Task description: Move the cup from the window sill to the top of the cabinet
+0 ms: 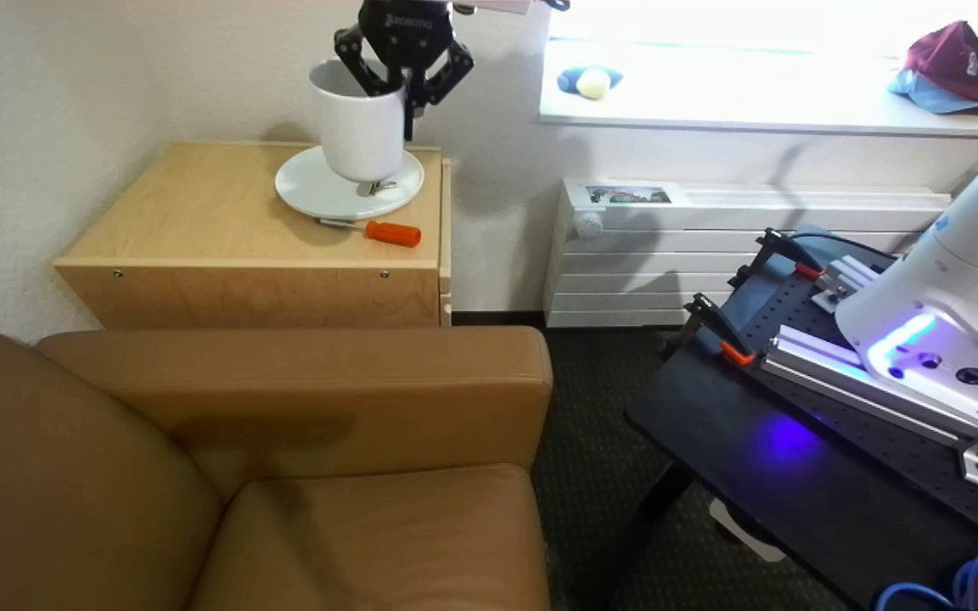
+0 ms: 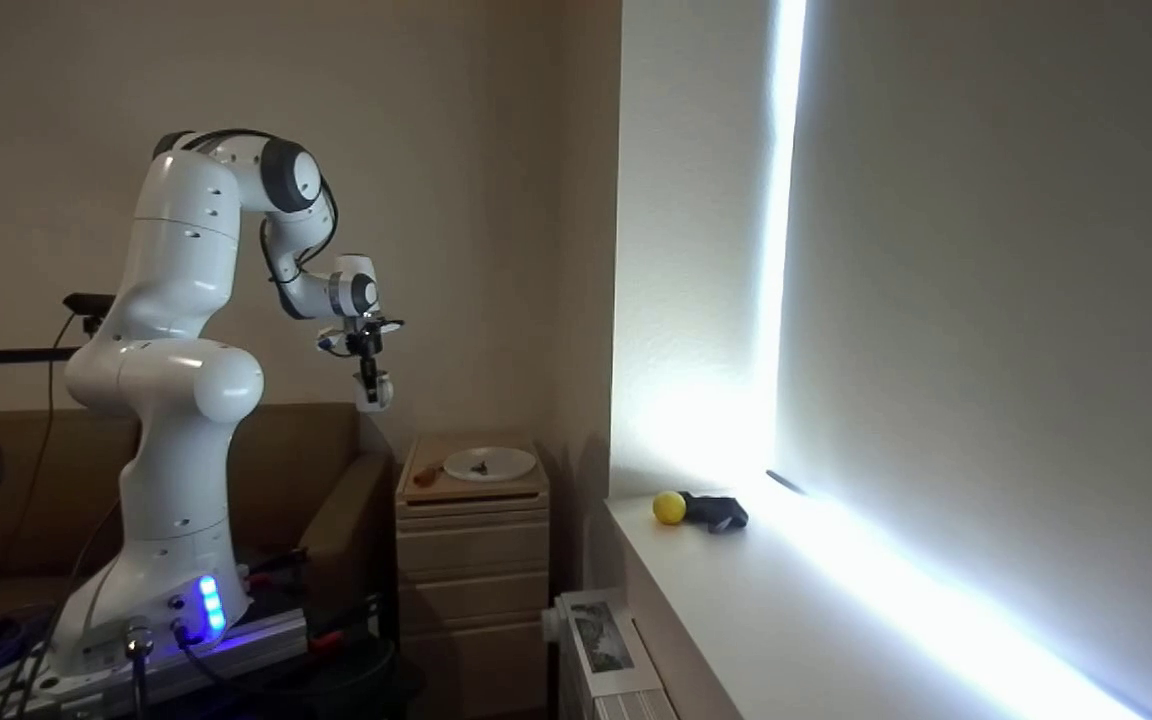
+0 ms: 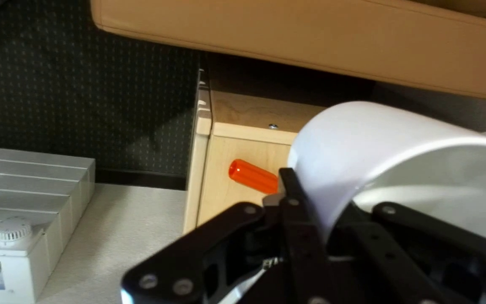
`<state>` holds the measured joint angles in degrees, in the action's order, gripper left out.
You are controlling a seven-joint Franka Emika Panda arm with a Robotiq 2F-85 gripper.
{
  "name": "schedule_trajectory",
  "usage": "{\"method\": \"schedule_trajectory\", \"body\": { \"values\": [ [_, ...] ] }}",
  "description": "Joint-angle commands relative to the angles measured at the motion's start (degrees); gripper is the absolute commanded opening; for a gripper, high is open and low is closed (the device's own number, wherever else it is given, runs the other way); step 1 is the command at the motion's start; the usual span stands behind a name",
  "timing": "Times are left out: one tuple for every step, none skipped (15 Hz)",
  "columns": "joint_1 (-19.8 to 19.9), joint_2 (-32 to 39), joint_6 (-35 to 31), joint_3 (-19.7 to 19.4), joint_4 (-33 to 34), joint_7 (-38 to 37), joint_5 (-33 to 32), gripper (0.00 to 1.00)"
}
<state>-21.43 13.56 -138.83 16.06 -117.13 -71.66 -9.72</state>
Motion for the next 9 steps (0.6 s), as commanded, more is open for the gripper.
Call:
{"method": "schedule_trajectory", "body": {
  "values": [
    [-3.52, 10.28, 1.14, -4.67, 8.68, -8.73, -6.12, 0.01],
    [-4.59, 13.16, 0.95, -5.73, 11.68, -11.17, -6.93, 0.01],
    [-5.54, 15.72, 1.54, -6.63, 14.81, -13.53, -6.5, 0.01],
    [-6.8, 18.48, 1.17, -7.76, 18.1, -15.76, -6.68, 0.01],
    [-7.71, 21.07, 1.37, -8.42, 21.38, -17.08, -5.64, 0.01],
    [-8.71, 23.53, 1.1, -9.13, 24.78, -18.73, -4.96, 0.01],
    [-9.73, 26.1, 0.41, -9.96, 28.25, -20.88, -4.51, 0.01],
    [-10.35, 28.41, 0.0, -10.39, 31.6, -22.57, -3.75, 0.01],
    [-11.05, 30.57, 0.37, -10.92, 35.08, -24.39, -3.2, 0.01]
  ]
}}
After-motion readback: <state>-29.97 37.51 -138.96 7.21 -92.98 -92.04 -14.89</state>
